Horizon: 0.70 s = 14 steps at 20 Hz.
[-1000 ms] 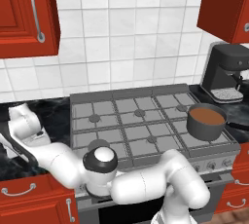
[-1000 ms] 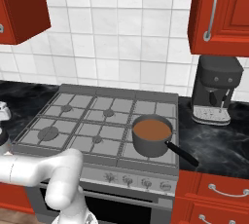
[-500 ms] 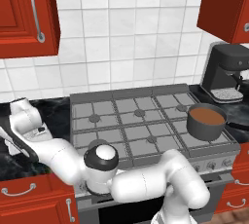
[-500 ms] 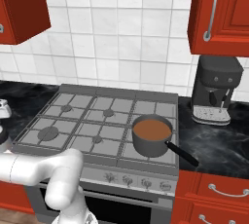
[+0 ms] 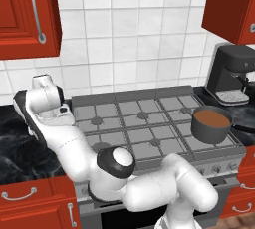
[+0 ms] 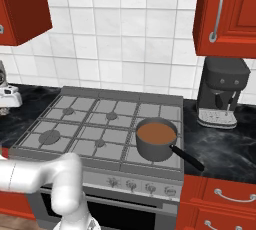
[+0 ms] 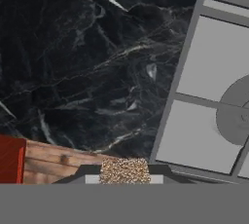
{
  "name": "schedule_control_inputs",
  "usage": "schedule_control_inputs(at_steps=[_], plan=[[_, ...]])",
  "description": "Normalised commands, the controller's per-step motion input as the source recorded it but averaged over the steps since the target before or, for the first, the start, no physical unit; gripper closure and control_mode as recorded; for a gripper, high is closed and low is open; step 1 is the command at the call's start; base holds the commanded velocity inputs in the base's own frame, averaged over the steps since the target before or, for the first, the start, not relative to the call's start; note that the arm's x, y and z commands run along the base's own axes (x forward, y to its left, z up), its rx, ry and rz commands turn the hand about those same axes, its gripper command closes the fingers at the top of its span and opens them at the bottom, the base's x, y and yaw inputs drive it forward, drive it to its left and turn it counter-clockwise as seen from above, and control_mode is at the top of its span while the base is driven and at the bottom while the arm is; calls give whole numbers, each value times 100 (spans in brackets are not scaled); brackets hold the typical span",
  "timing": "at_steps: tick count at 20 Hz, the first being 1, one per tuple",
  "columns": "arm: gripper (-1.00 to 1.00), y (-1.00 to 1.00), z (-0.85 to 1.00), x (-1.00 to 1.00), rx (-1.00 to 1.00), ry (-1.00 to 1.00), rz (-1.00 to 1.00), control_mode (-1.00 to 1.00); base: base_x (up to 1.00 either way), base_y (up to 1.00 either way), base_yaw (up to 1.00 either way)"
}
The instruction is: Pick up the sugar cube(s) and place them in the saucepan with hot chocolate.
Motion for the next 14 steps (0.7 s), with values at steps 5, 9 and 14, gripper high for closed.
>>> schedule_control_inputs(at_steps=[5, 9, 14], plan=[[100, -100, 53, -19, 10, -15, -13, -100, 0, 0, 0], [100, -100, 59, -26, 11, -15, -10, -100, 0, 0, 0], [100, -100, 43, -41, 15, -15, -7, -100, 0, 0, 0]])
